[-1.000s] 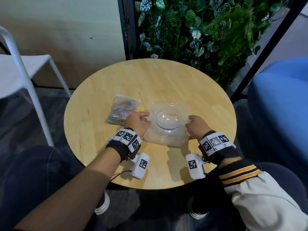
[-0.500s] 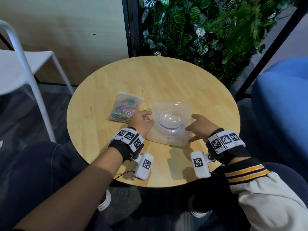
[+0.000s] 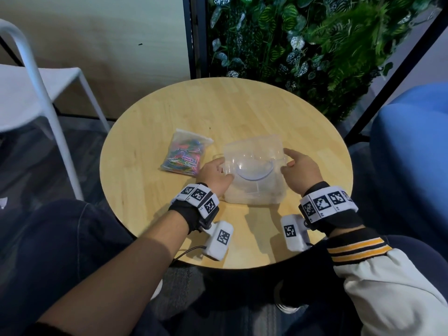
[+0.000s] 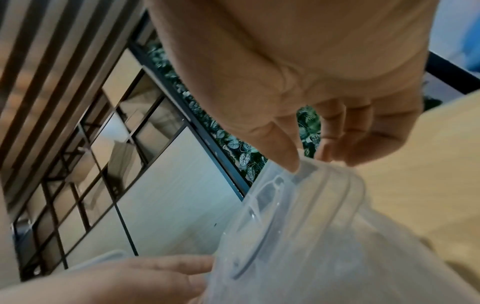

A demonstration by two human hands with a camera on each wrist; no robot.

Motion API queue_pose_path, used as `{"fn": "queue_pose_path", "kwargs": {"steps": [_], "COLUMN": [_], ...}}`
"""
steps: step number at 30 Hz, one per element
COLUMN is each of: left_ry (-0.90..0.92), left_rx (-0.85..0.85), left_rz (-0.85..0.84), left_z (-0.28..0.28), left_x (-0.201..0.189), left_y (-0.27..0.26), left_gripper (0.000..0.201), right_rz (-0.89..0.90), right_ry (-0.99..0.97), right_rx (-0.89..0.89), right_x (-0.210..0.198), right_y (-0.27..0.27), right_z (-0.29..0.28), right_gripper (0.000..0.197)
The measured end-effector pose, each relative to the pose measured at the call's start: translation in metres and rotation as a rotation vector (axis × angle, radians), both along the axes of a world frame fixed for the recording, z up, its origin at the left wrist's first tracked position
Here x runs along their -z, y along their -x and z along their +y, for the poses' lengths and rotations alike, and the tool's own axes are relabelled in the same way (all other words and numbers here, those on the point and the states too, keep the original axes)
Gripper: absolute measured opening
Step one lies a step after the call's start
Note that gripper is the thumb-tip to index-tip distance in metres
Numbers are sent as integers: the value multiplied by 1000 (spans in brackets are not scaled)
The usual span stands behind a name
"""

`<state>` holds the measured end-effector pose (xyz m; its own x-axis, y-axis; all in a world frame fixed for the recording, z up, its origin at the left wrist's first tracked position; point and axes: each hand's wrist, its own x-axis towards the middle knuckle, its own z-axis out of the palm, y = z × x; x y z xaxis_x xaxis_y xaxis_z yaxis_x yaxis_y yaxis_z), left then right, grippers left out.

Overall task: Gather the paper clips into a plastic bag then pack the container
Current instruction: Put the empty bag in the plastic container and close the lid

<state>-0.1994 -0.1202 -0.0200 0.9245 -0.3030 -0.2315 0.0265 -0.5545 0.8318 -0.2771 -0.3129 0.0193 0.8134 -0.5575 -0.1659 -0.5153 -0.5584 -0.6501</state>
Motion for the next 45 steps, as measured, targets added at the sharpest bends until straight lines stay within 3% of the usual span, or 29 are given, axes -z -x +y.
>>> {"fn": "queue_pose_path", "kwargs": {"steps": [4, 9, 12, 16, 23, 27, 38, 45], "left_ry": [52, 47, 50, 82, 39, 29, -21, 47], "left_rx": [-29, 11, -39, -41, -2, 31, 63, 96], "left_rz": [12, 16, 20, 85, -9, -34, -135, -101], "left_z": [-3, -2, -3, -4, -2, -1, 0, 6], "left_x": [3, 4, 3, 0, 3, 4, 10, 14], "left_y": [-2, 1, 0, 2, 1, 2, -5, -12], "left_gripper": [57, 58, 74, 68, 64, 68, 57, 59], "right_rz": [22, 81, 130, 260, 333, 303, 252, 254], "right_ry": [-124, 43, 19, -26, 291, 236, 54, -99], "right_rx": [60, 35, 41, 10, -52, -21, 15, 29], "right_x": [5, 10, 8, 11, 24, 25, 27, 19], "right_y": [-1, -5, -8, -9, -3, -5, -2, 0], "right_z": [-10, -11, -10, -7, 0, -4, -9, -14], "right_gripper": [43, 42, 40, 31, 33, 37, 49, 53]}}
